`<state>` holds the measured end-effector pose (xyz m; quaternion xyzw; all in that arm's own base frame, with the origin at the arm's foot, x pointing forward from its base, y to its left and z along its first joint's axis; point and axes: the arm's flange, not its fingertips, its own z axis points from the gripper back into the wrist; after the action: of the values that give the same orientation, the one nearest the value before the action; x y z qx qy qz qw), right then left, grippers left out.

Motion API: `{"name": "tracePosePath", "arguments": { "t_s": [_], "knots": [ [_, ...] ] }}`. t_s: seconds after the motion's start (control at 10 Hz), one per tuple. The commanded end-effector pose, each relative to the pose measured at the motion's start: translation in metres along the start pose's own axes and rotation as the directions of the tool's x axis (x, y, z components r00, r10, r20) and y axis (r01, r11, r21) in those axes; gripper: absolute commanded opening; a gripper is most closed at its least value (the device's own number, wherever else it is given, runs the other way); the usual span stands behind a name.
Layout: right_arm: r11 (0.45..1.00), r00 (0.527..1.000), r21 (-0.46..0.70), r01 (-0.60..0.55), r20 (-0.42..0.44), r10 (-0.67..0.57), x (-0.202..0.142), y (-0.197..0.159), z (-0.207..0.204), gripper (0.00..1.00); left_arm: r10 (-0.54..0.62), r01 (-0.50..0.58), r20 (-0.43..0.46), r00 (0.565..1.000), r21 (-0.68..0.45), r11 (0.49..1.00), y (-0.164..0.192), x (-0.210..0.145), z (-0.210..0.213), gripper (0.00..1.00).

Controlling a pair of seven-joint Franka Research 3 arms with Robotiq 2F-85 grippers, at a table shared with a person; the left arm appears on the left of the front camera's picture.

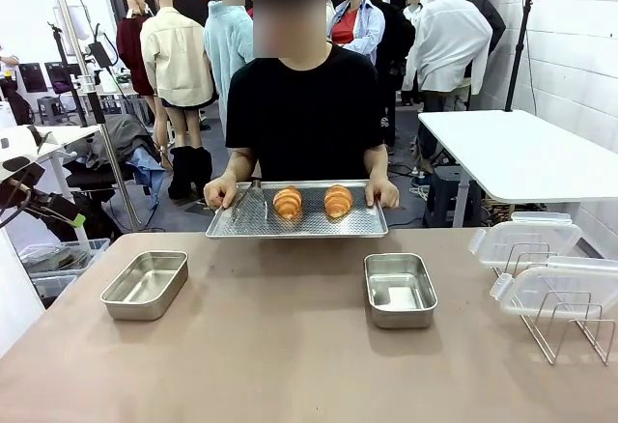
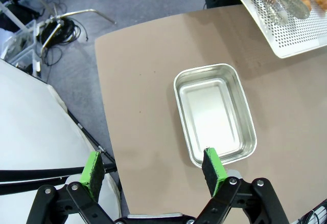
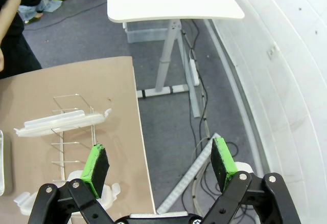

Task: Place the bread in airtight containers.
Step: Lift both Airtight Container.

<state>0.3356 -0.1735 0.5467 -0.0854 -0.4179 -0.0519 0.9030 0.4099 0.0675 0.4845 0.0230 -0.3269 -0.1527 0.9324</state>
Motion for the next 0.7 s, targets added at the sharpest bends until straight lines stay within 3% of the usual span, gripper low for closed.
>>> {"name": "tracePosePath", "arguments": {
  "t_s": [0.0,0.1,0.2,0.3,0.5,0.6],
  "knots": [
    [1.000,1.000,-0.010,0.003,-0.008,-0.003,-0.001,0.000,-0.001,1.00,-0.011,0.011,-0.001,1.000,0.009,1.000,0.003,-0.001,0.002,1.00],
    [1.000,1.000,0.000,0.000,0.000,0.000,0.000,0.000,0.000,1.00,0.000,0.000,0.000,1.000,0.000,1.000,0.000,0.000,0.000,1.00],
    [0.999,0.999,0.032,-0.026,0.025,0.025,0.036,0.029,0.003,1.00,-0.054,0.054,0.006,0.999,-0.019,0.998,-0.026,0.019,-0.001,1.00],
    [0.994,0.996,0.050,-0.093,0.012,0.093,0.076,0.076,0.013,1.00,-0.095,0.096,0.025,0.995,-0.052,0.994,-0.056,0.037,0.000,1.00],
    [0.969,0.983,0.164,-0.183,0.027,0.181,0.120,0.159,0.041,1.00,-0.102,0.102,0.015,0.995,0.016,0.995,-0.090,0.059,0.019,1.00],
    [0.950,0.976,0.235,-0.204,-0.022,0.215,0.127,0.203,0.045,1.00,-0.083,0.087,-0.062,0.995,0.067,0.994,-0.100,0.068,0.021,1.00]
  ]
}}
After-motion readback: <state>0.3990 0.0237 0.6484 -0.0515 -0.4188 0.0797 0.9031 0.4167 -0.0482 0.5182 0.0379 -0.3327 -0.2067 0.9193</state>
